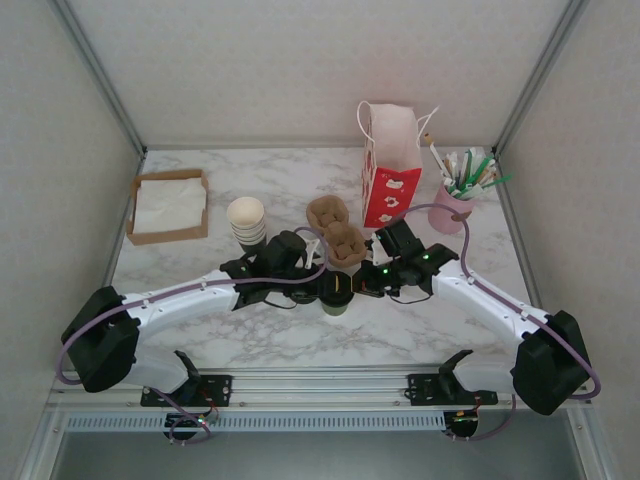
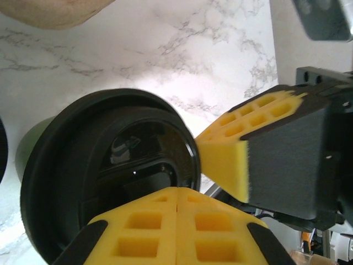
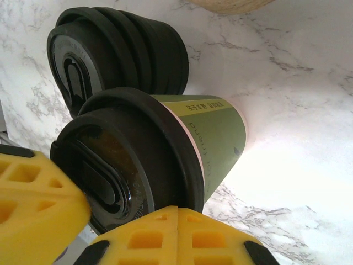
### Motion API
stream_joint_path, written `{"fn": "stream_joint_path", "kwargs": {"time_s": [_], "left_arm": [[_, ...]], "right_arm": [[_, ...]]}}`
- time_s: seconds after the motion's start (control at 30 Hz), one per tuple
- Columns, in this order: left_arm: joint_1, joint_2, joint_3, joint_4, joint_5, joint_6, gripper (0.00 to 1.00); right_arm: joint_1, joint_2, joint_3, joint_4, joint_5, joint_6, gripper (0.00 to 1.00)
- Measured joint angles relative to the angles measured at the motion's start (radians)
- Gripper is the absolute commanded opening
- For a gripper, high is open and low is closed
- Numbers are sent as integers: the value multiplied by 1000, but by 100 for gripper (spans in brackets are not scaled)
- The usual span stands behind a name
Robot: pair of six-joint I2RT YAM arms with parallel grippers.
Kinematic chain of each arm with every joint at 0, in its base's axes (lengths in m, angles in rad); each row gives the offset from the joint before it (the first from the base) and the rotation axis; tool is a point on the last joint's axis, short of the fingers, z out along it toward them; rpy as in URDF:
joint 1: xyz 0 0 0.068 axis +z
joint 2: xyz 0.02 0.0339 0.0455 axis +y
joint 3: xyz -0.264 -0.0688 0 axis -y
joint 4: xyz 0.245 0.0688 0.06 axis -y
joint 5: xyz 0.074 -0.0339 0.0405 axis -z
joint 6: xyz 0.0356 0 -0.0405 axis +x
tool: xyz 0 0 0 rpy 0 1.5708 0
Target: Pack the takeout coffee
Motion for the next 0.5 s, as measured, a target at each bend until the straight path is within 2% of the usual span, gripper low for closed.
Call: {"fn": "stream_joint_path", "kwargs": {"time_s": [0.23,0.5], "left_arm": [[0,-14,-42,68,3,-5,6],[0,-29,-61,87,3,-17,6]], "right_arm": [[4,5,-6,6,9,-1,0],[50,41,45,-33,93,-4,0]]}}
